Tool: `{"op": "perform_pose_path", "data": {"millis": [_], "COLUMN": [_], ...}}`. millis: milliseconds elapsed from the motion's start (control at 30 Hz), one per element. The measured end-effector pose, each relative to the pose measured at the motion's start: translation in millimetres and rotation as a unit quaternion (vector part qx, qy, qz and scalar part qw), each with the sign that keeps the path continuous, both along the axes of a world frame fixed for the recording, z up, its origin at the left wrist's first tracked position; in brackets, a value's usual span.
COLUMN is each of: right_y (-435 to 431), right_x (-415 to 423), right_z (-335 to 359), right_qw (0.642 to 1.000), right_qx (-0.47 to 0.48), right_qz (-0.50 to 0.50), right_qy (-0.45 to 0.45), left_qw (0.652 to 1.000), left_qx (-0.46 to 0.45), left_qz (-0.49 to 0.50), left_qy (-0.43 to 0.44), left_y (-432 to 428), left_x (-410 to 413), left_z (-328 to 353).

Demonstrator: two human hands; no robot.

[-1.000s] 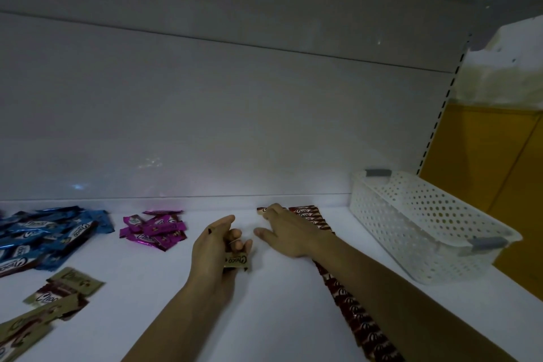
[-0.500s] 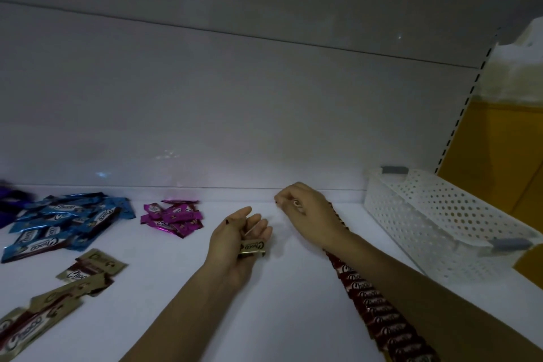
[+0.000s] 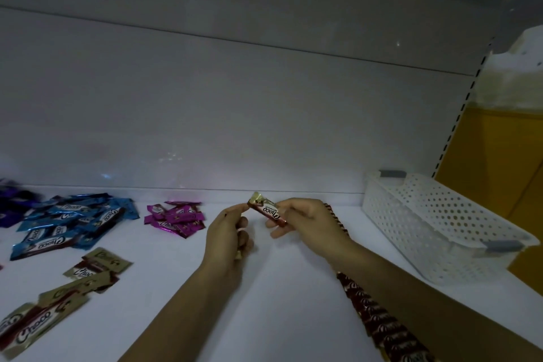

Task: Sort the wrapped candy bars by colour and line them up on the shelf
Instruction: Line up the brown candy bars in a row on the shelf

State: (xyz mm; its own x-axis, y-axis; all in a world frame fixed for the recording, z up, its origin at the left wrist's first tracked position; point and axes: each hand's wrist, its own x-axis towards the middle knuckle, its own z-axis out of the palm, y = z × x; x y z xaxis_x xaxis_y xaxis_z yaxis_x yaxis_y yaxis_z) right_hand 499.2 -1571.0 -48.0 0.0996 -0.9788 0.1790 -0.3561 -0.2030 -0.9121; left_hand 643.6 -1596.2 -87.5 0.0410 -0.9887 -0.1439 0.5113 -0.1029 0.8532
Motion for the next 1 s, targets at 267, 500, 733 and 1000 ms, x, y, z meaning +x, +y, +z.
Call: {"op": "perform_pose_path", "data": {"millis": [267, 500, 733, 1000], "right_y": [8.3, 14.8, 19.6, 3.9], "right_x": [-11.5, -2.8, 4.2, -38.8], "right_z": [8.8, 6.0, 3.1, 22.7], "right_qw": [0.994, 0.97, 0.99, 0.851], "right_qx": [0.05, 0.099, 0.083, -0.278], "right_qz": [-0.023, -0.057, -0.07, 0.014], "right_qy": [-0.092, -0.215, -0.092, 0.445], "left_qw": [0.801, 0.94, 0.946, 0.577], "left_qx": [-0.337, -0.232, -0.244, -0.313], "left_qz": [0.15, -0.086, -0.045, 0.041], "left_qy": [-0.472, -0.236, -0.207, -0.753], "left_y": [17.7, 18.0, 20.1, 20.4], "left_x": [-1.3, -2.2, -4.6, -1.1], "left_z": [-2.4, -2.0, -2.9, -12.7]}}
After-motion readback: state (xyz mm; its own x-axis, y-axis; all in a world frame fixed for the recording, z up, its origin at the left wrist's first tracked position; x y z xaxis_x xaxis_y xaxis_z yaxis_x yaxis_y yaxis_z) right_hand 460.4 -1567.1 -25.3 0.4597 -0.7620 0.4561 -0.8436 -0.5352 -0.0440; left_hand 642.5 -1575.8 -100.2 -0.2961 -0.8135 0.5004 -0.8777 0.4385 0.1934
